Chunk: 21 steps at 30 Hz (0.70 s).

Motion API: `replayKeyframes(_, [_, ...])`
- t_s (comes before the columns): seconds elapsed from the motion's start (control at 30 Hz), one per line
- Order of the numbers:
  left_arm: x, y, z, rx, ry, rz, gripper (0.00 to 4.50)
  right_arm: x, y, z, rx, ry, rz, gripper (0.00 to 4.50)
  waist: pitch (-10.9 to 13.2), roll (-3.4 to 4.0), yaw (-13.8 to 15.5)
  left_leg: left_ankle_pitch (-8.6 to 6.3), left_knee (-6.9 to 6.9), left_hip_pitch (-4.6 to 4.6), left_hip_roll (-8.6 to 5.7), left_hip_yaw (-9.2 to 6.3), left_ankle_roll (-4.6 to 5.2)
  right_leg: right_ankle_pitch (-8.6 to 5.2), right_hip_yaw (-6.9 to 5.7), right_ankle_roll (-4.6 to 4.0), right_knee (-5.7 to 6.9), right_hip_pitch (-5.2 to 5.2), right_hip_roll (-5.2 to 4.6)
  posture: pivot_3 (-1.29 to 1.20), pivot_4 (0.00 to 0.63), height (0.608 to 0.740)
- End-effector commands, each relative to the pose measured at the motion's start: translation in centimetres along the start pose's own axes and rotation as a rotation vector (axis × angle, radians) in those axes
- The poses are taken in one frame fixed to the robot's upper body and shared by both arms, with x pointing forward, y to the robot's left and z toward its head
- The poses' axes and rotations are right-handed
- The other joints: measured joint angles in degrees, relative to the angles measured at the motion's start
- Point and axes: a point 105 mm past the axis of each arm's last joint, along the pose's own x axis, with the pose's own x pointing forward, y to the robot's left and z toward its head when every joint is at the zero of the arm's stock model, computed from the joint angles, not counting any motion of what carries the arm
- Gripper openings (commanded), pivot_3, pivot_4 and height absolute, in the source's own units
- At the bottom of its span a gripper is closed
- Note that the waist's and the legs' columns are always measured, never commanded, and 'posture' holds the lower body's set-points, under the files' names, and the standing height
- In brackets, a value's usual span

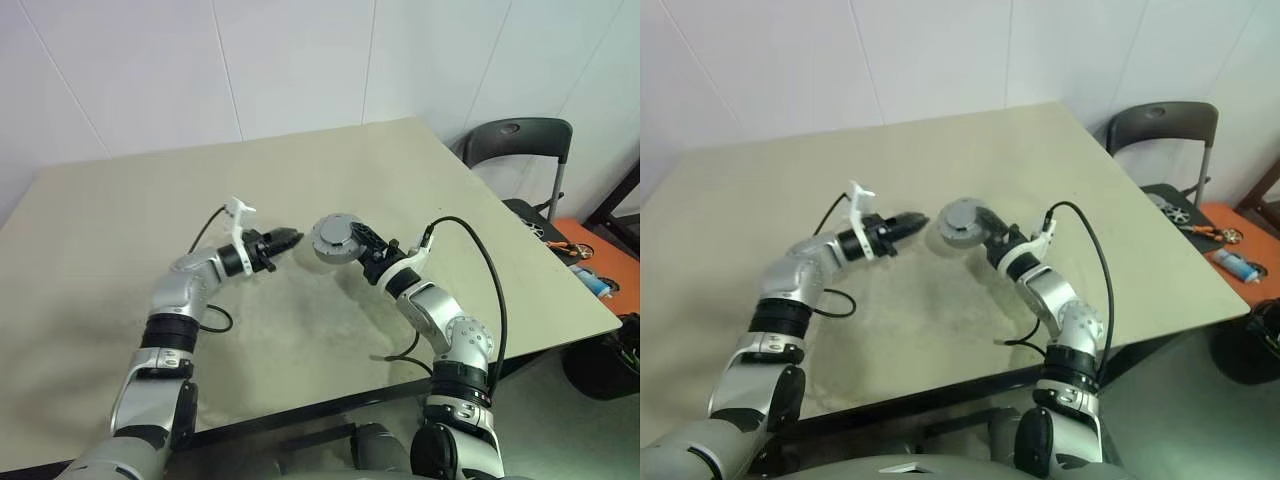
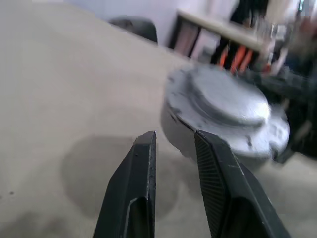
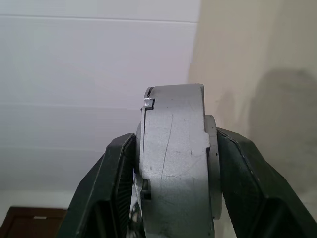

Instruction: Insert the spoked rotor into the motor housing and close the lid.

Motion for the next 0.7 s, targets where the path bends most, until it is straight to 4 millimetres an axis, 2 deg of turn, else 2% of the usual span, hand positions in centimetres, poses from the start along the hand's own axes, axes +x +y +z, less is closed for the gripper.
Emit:
replayKeyframes(0.03, [-1.7,-0.1,6.1,-0.061,-0.186,-0.005,1.31,1.2,3.6,-0.6,-0.015,0.02,0.135,2.13,0.0,0.0,0.0,0.0,0.0,0.01,0.0,0.0,0.0,0.0,0.0,0.0,0.01,0.0,0.0,0.0,0.0,0.74])
replayKeyframes(0.1, [-3.1,0.8,7.9,-0.125,-0.263,0.037,1.31,1.5,3.5,-0.6,-0.014,0.025,0.13,2.13,0.0,0.0,-0.2,0.0,0.03,0.01,0.0,0.0,0.0,0.0,0.0,0.0,0.03,0.0,0.0,0.0,0.0,0.74])
replayKeyframes(0.17, [-4.1,1.8,8.4,-0.165,-0.308,0.095,1.31,1.9,3.7,-0.7,-0.011,0.034,0.137,2.13,0.0,0.01,-0.2,0.0,0.04,0.04,0.0,0.0,0.0,0.0,0.0,0.01,0.04,0.0,0.0,0.0,0.0,0.74])
replayKeyframes(0.27, [-4.9,2.9,7.6,-0.216,-0.321,0.17,1.31,2.6,4.3,-1.0,-0.011,0.052,0.155,2.13,0.0,0.01,0.0,0.0,0.03,0.05,0.0,0.0,-0.01,0.0,0.0,0.0,0.06,0.01,0.0,0.0,0.0,0.74])
replayKeyframes(0.33, [-5.6,3.7,6.0,-0.303,-0.345,0.214,1.31,3.4,5.0,-1.4,-0.009,0.065,0.175,2.13,0.0,0.01,0.0,0.01,0.04,0.05,0.0,0.0,-0.02,0.01,0.0,0.0,0.06,0.01,-0.01,0.0,0.0,0.74])
replayKeyframes(0.43, [-6.4,4.8,3.5,-0.376,-0.355,0.296,1.87,4.0,5.7,-1.7,-0.012,0.079,0.194,2.13,0.0,0.01,0.0,0.02,0.03,0.05,0.0,0.0,-0.03,0.01,0.0,-0.01,0.07,0.01,-0.01,0.0,0.0,0.74])
replayKeyframes(0.53, [-6.9,5.1,1.0,-0.438,-0.347,0.33,2.82,4.4,5.9,-1.8,-0.015,0.089,0.196,2.13,0.0,0.01,0.0,0.02,0.03,0.05,0.0,0.0,-0.04,0.02,0.0,-0.01,0.08,0.0,-0.01,0.0,0.0,0.74])
replayKeyframes(0.63, [-7.0,4.6,-0.1,-0.497,-0.34,0.309,3.93,4.6,6.0,-1.9,-0.017,0.096,0.197,2.13,0.0,0.0,0.0,0.03,0.04,0.03,0.0,0.0,-0.05,0.02,-0.01,-0.02,0.07,0.0,-0.01,0.0,0.0,0.74])
replayKeyframes(0.7, [-6.4,3.2,-0.7,-0.545,-0.302,0.237,4.48,4.7,6.1,-2.1,-0.023,0.107,0.199,2.13,0.0,0.01,0.0,0.03,0.05,0.03,0.0,0.0,-0.05,0.02,-0.01,-0.02,0.09,0.0,-0.01,0.0,0.0,0.74])
